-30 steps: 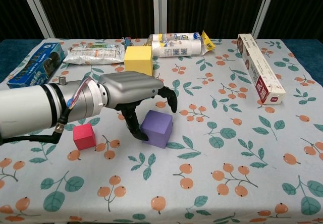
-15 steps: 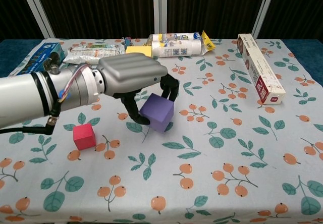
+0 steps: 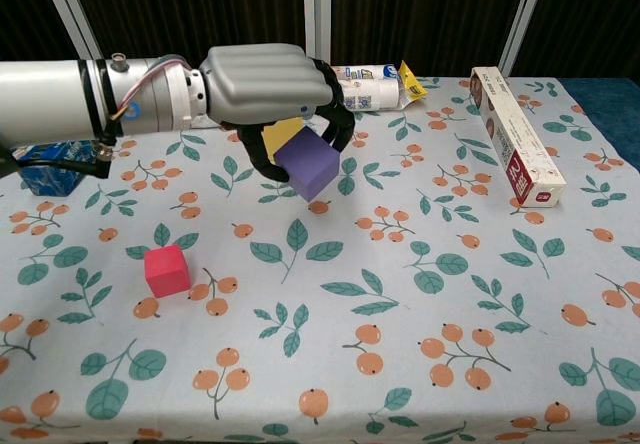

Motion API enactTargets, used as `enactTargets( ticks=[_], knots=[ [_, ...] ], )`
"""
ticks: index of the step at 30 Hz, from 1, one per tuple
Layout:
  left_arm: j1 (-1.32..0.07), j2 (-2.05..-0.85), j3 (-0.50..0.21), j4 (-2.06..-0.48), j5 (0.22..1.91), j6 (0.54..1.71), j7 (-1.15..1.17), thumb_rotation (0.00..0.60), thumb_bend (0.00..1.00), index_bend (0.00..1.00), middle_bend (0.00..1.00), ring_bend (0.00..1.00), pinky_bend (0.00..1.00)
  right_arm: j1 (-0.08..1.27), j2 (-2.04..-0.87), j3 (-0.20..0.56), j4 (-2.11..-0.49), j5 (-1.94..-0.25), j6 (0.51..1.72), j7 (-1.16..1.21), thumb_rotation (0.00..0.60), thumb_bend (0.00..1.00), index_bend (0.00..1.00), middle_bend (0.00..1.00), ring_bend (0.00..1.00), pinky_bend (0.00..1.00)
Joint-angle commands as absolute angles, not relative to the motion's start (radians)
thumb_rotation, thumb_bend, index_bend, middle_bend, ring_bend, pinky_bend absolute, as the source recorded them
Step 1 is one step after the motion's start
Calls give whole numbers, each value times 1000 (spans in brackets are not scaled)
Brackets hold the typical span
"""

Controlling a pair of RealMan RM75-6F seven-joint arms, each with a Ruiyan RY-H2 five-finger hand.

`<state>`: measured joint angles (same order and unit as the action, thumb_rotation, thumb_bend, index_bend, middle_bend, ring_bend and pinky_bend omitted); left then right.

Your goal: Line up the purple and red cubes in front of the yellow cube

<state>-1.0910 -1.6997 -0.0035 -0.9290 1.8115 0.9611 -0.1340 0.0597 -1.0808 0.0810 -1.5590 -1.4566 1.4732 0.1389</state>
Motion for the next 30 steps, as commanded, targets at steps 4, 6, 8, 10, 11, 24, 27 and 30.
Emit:
enactTargets(
  ticks=[4,6,8,10,11,24,27,30],
  knots=[
    [-1135,-1755,38,-800,1820,944,-238,600,259,525,531,291,215,57,-1081,82,-1556,-1451,1472,141,600,294,105,163,135,238],
    [-1136,-1768,46,-778,1816,941,-253,600,259,520,526,287,212,56,-1082,82,-1556,-1451,1472,142,600,294,105,163,135,238],
    [-1134,-1783,52,-756,1812,946,-264,600,259,519,523,287,212,55,-1083,82,-1555,-1451,1472,143,600,294,105,163,135,238],
    [-1132,-1798,57,-735,1806,945,-272,600,258,509,498,270,212,54,-1085,82,-1553,-1450,1472,143,600,294,105,163,135,238],
    [-1132,-1805,56,-724,1801,942,-275,600,258,503,484,260,212,54,-1085,82,-1552,-1450,1473,144,600,294,104,163,135,238],
    [-1114,-1802,48,-718,1751,956,-250,600,244,344,216,149,206,46,-1083,82,-1554,-1456,1484,146,600,295,99,166,135,238],
    [-1101,-1778,34,-757,1733,980,-226,600,241,337,214,150,205,47,-1084,81,-1552,-1459,1483,149,600,295,99,166,135,238],
    [-1080,-1752,13,-815,1707,1009,-208,600,221,335,214,149,206,45,-1084,82,-1551,-1463,1488,151,600,294,98,165,134,238]
  ],
)
